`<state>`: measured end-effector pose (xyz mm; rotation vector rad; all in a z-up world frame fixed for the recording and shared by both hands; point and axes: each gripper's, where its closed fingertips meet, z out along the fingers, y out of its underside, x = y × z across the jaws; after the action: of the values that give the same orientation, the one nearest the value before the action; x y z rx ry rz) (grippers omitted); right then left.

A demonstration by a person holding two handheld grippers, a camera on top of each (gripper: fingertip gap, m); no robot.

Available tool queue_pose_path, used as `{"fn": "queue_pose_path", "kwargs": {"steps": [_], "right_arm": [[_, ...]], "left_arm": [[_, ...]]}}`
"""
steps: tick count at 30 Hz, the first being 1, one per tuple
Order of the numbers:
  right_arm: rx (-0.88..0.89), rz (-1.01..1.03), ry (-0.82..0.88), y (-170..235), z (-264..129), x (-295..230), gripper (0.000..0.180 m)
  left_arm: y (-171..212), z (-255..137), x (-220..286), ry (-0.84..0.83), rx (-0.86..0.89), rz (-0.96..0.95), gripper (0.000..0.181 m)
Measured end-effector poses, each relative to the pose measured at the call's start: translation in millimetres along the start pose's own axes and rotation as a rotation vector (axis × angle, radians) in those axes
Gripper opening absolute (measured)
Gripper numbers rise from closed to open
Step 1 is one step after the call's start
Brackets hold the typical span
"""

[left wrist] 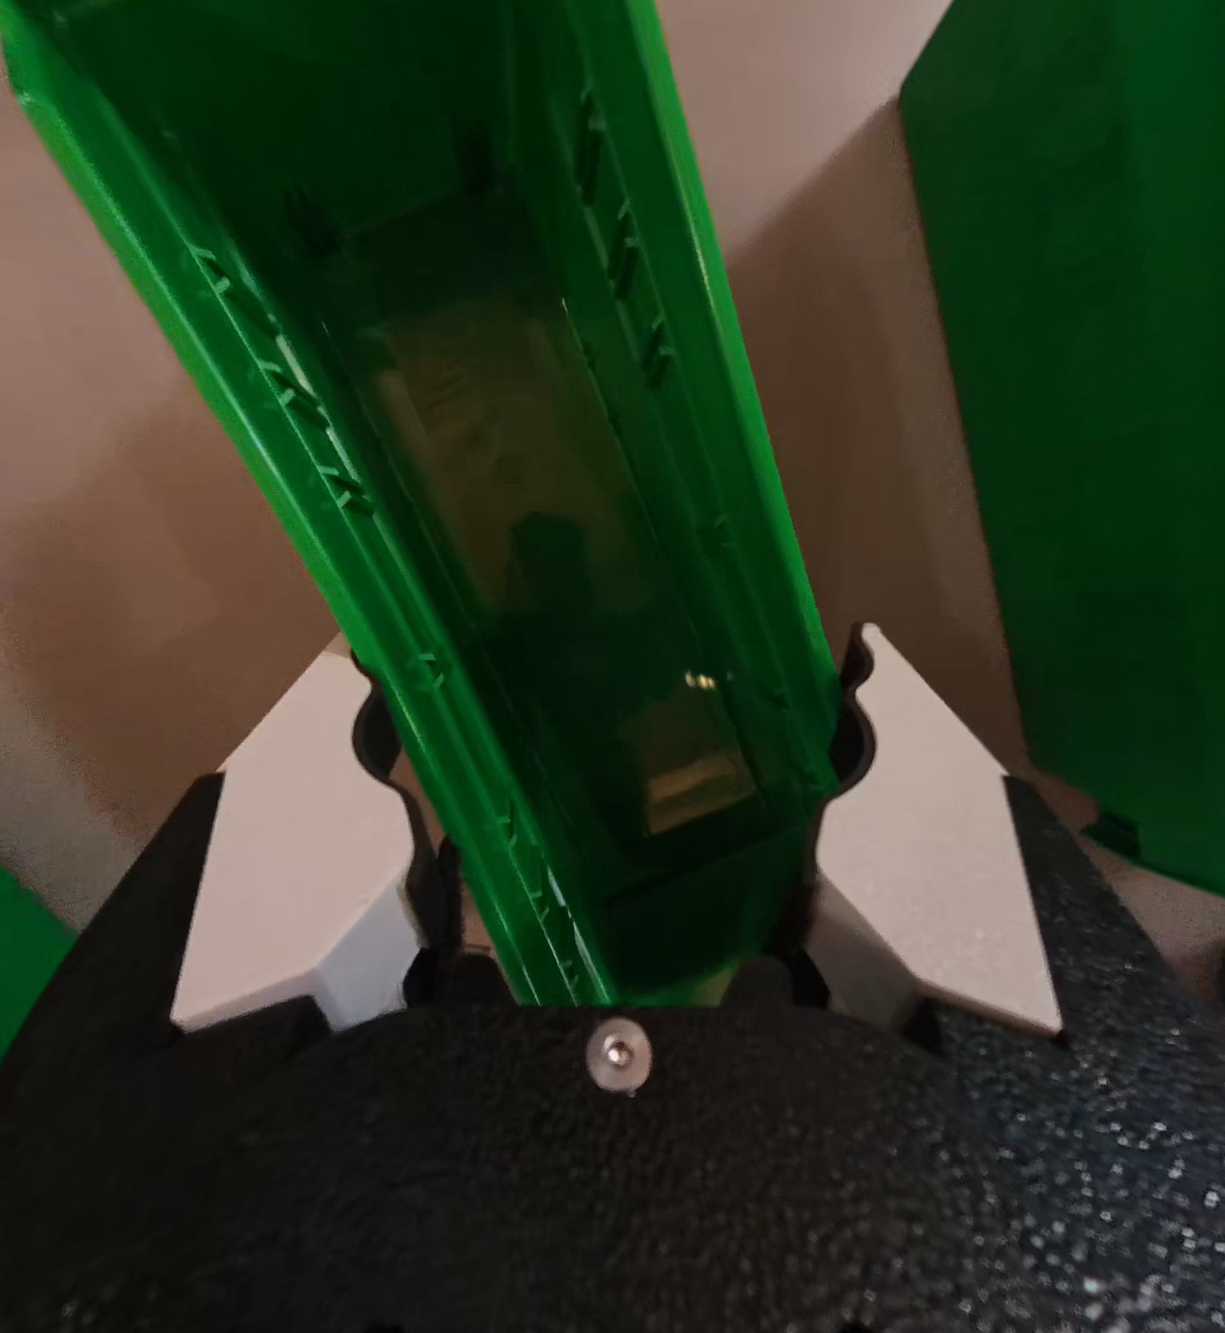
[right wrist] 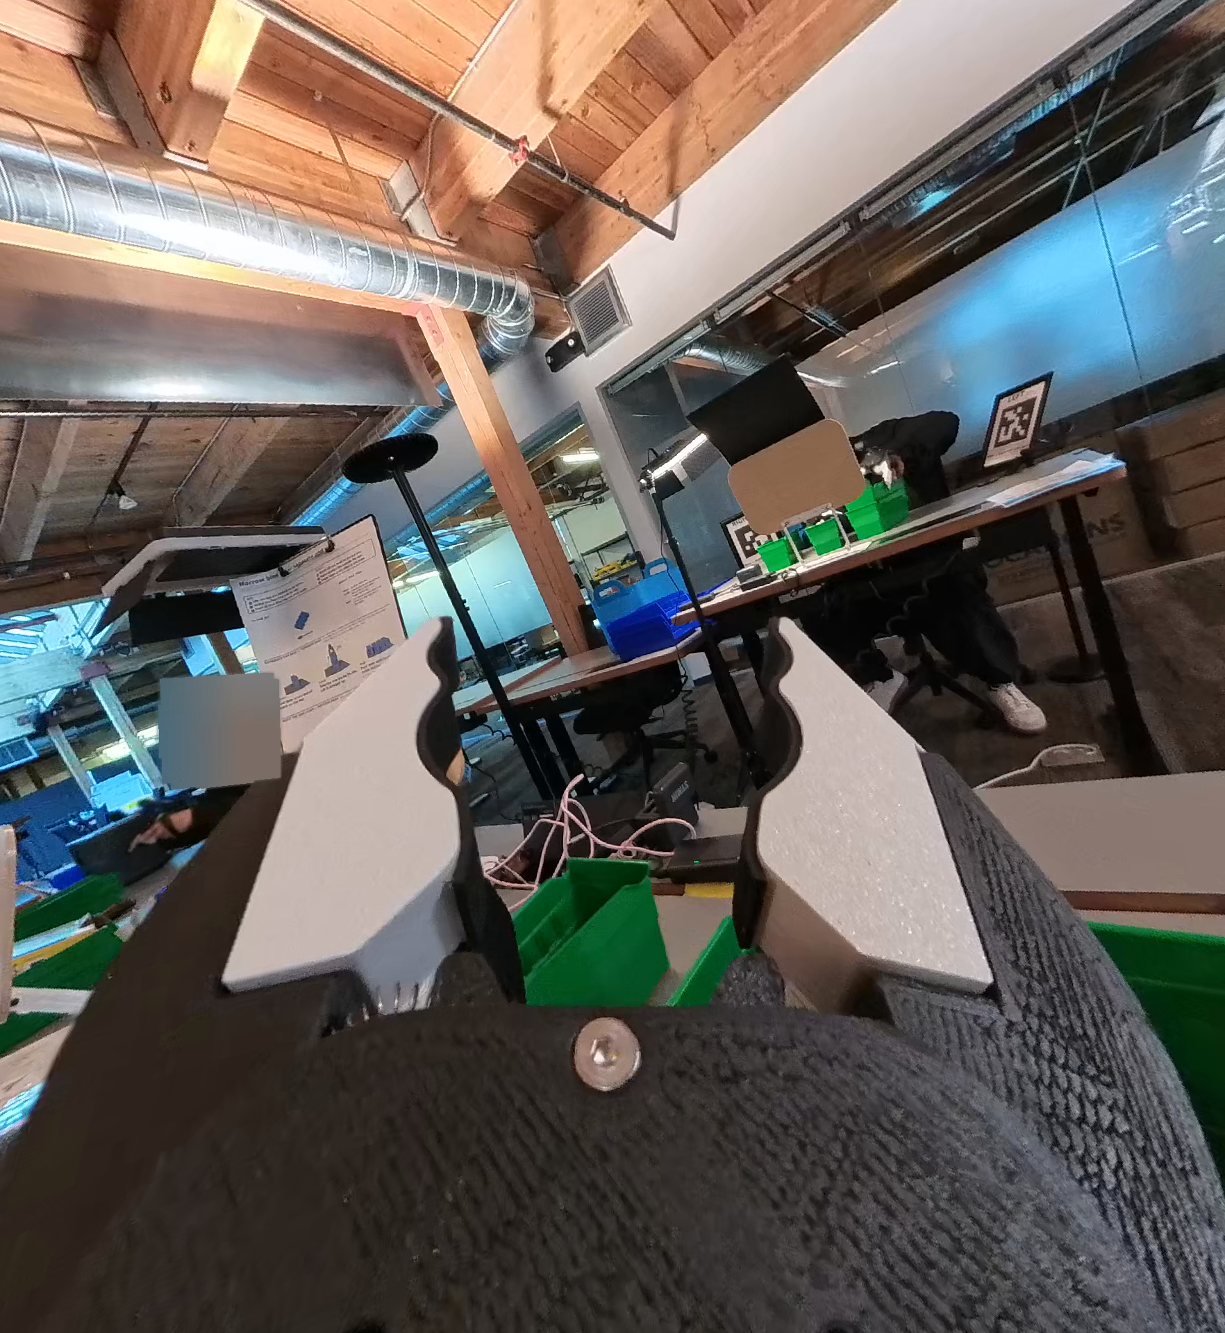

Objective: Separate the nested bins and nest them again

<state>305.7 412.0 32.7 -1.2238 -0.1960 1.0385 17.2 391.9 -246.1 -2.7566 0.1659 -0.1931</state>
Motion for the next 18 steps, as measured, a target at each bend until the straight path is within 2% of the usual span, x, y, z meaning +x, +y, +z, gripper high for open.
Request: {"fn": "queue_pose_path", "kwargs": {"steps": [5, 10, 14, 18], "right_arm": [[-0.01, -0.018, 0.007, 1, 1, -2, 0.084], [-0.007, -0.02, 0.019, 0, 0, 1, 0.084], [0.001, -0.01, 0.033, -2, -3, 7, 0.085], [0.015, -0.008, 0.048, -5, -7, 11, 0.085]], "left_arm": [[-1, -44, -21, 0.036, 0.132, 0.033, 0.118], [1, -130, -61, 0.024, 0.309, 0.004, 0.116], [23, -192, -107, -0.07, 0.387, -0.042, 0.117], [57, -229, -145, -0.136, 0.405, -0.09, 0.117]]}}
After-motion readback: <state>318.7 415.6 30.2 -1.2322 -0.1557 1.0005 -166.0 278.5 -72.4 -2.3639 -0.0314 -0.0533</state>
